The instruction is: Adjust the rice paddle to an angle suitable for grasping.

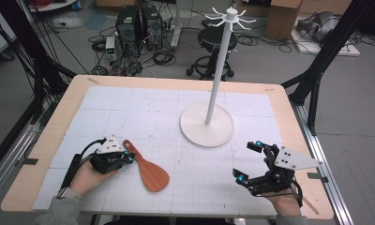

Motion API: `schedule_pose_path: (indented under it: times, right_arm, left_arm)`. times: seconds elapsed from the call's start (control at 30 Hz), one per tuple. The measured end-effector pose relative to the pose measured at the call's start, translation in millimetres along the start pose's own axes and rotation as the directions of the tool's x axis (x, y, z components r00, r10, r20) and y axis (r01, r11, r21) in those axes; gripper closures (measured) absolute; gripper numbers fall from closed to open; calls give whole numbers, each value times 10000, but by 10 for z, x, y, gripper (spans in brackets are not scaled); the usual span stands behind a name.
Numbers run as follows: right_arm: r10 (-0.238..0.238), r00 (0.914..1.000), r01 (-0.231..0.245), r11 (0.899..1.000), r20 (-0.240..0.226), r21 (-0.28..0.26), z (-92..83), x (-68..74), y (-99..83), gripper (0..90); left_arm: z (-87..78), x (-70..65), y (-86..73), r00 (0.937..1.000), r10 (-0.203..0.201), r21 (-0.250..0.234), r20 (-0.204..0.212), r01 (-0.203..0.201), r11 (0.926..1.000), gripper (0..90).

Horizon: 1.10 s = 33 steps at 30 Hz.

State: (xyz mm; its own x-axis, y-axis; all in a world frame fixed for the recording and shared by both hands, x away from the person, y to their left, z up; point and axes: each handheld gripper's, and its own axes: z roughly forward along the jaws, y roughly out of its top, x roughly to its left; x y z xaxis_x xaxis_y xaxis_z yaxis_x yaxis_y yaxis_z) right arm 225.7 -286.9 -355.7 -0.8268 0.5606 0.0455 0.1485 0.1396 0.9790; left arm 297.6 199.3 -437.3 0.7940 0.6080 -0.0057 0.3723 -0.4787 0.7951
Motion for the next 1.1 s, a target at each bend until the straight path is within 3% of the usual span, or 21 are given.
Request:
schedule_pose_path:
  times: [0.2, 0.4, 0.57, 0.6, 0.67, 0.87, 1.1]
  right_arm:
    - [-30, 10000, 30, 10000, 21, -18, 1, -7, -9, 18]
    - [0, 10000, 0, 10000, -35, 14, 0, -2, -13, 18]
    - [14, 10000, -14, 10000, -40, 10, -9, -5, -17, 18]
    - [47, 10000, -47, 10000, -13, 20, -13, -6, -19, 18]
    - [33, 10000, -33, 10000, -15, -10, -15, -10, -20, 18]
    - [77, 10000, -77, 10000, -19, 13, -16, -13, -27, 18]
    - [48, 10000, -48, 10000, -34, -28, -25, -5, -30, 18]
  left_arm:
    - [43, -156, 152, 9986, 231, -273, 474, -218, 9994, 895]
    - [153, -275, 275, 9961, 460, -130, 749, -452, 9989, 895]
    - [223, -290, 301, 9960, 254, -3, 856, -255, 9997, 895]
    - [247, -311, 320, 9924, 252, -130, 1203, -238, 9996, 895]
    - [268, -336, 345, 9906, 388, -71, 1311, -382, 9992, 895]
    - [378, -377, 373, 9895, 150, 171, 1436, -176, 9997, 895]
    - [512, -407, 386, 9875, 173, 433, 1564, -244, 9988, 895]
